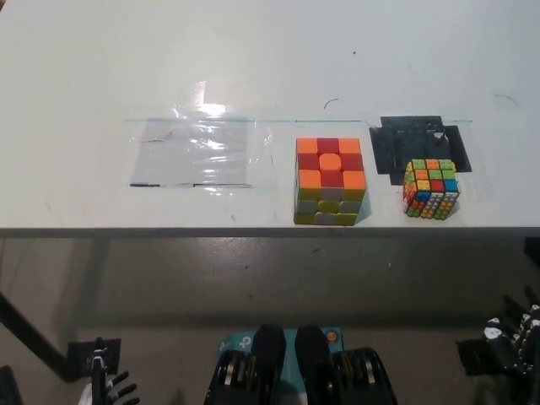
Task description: The robot uses its right hand to pick up the small cube kept on the middle on the desk and place it on the bigger cube kept next to it
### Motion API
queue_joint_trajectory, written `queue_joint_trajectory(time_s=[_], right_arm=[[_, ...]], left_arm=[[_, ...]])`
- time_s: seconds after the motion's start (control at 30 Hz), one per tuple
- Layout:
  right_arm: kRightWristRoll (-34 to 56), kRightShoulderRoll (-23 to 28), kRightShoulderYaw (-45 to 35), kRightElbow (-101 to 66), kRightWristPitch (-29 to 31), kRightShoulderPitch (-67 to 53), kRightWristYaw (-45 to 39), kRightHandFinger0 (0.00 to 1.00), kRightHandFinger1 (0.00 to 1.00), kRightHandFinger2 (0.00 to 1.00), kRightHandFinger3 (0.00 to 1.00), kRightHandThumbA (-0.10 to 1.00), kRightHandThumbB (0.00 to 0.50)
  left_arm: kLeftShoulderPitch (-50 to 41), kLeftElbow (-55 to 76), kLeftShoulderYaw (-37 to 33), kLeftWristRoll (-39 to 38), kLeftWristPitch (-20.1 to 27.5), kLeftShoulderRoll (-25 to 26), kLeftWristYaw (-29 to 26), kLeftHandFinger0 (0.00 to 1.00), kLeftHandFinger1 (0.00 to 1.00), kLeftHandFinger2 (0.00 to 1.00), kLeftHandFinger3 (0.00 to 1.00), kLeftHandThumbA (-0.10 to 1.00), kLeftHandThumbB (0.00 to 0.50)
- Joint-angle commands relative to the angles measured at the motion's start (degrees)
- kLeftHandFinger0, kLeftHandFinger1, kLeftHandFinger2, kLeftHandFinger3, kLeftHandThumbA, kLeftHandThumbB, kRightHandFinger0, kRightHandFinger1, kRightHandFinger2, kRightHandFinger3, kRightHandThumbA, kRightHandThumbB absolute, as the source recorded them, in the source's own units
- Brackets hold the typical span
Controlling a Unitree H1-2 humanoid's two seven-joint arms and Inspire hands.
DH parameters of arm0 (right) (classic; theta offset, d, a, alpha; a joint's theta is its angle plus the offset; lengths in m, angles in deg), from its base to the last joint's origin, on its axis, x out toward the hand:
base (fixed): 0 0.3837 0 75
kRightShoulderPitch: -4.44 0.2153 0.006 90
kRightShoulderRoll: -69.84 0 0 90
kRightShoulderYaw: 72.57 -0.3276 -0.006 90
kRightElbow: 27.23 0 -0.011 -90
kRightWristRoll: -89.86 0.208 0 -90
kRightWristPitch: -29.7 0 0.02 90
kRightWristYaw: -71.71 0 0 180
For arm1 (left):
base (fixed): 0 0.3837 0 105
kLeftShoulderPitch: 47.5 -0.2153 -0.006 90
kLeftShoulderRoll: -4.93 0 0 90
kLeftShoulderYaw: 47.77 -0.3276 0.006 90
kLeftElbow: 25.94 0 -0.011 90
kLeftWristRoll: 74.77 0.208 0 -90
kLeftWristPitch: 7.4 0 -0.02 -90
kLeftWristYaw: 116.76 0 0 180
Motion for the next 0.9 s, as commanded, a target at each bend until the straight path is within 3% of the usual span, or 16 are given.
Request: queue_joint_trajectory(time_s=[0.0,0.13,0.23,0.4,0.53,0.6,0.63,0.7,0.77,0.87], right_arm=[[2.2,-1.8,-1.4,-7.1,1.4,-1.4,1.5,0.68,0.79,0.77,1.0,0.2,0.004],[2.7,-2.7,-1.5,-10.0,1.3,-2.7,1.0,0.62,0.72,0.73,1.0,0.14,0.0],[2.3,-3.7,-1.1,-14.7,0.8,-5.0,0.9,0.53,0.64,0.68,1.0,0.18,0.015],[0.1,-4.2,-0.2,-20.7,2.0,-6.2,1.1,0.49,0.59,0.63,0.99,0.16,0.02],[-2.8,-3.8,0.6,-23.1,4.7,-6.1,1.6,0.46,0.55,0.6,0.99,0.14,0.016],[-3.9,-2.8,1.4,-27.1,4.4,-5.3,0.8,0.47,0.55,0.6,1.0,0.22,0.03],[-6.0,-2.2,1.8,-27.8,5.7,-4.3,1.3,0.4,0.49,0.57,0.99,0.21,0.031],[-8.3,-1.0,2.5,-30.9,4.1,-2.8,1.0,0.38,0.48,0.55,0.96,0.2,0.038],[-10.3,0.4,3.6,-33.9,2.5,-1.5,0.1,0.41,0.49,0.55,0.97,0.18,0.033],[-12.9,2.7,5.3,-37.3,1.8,0.6,-1.6,0.39,0.48,0.54,0.96,0.14,0.041]], left_arm=[[0.9,1.8,0.4,-1.0,0.7,0.8,-0.7,0.77,0.78,0.84,0.94,1.0,0.112],[1.3,0.9,0.3,-1.0,1.2,1.0,-0.7,0.76,0.76,0.81,0.92,1.0,0.108],[1.4,1.0,0.7,-1.0,0.7,0.8,-1.7,0.76,0.77,0.82,0.92,1.0,0.117],[1.1,0.7,0.7,-1.3,1.0,0.9,-1.3,0.79,0.79,0.84,0.93,1.0,0.147],[0.6,0.9,0.1,-0.8,1.6,1.2,-0.8,0.76,0.79,0.86,0.95,1.0,0.125],[0.8,0.6,0.8,-1.9,0.5,1.1,-0.5,0.81,0.81,0.88,0.98,1.0,0.11],[0.8,1.3,0.8,-1.5,-0.6,1.0,-1.6,0.81,0.8,0.86,0.97,1.0,0.095],[0.8,1.2,0.8,-1.3,-0.2,0.9,-2.1,0.79,0.78,0.86,0.96,1.0,0.08],[0.4,2.1,1.1,-2.0,-1.0,0.9,-1.3,0.8,0.8,0.88,0.98,1.0,0.09],[1.0,-1.2,0.8,-1.8,2.1,1.5,-0.2,0.81,0.82,0.93,1.0,1.0,0.114]])
